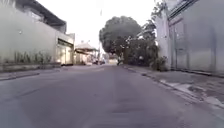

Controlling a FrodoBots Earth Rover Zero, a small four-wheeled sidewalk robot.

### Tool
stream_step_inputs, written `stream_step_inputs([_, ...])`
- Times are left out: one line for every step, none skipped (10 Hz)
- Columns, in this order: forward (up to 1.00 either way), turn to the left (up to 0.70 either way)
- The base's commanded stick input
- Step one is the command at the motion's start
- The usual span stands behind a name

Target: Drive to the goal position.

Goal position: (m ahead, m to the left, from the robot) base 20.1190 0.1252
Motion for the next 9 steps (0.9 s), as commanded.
stream_step_inputs([1.00, 0.00])
stream_step_inputs([1.00, 0.00])
stream_step_inputs([1.00, 0.00])
stream_step_inputs([1.00, 0.00])
stream_step_inputs([1.00, 0.00])
stream_step_inputs([1.00, 0.00])
stream_step_inputs([1.00, 0.00])
stream_step_inputs([1.00, 0.00])
stream_step_inputs([1.00, -0.13])
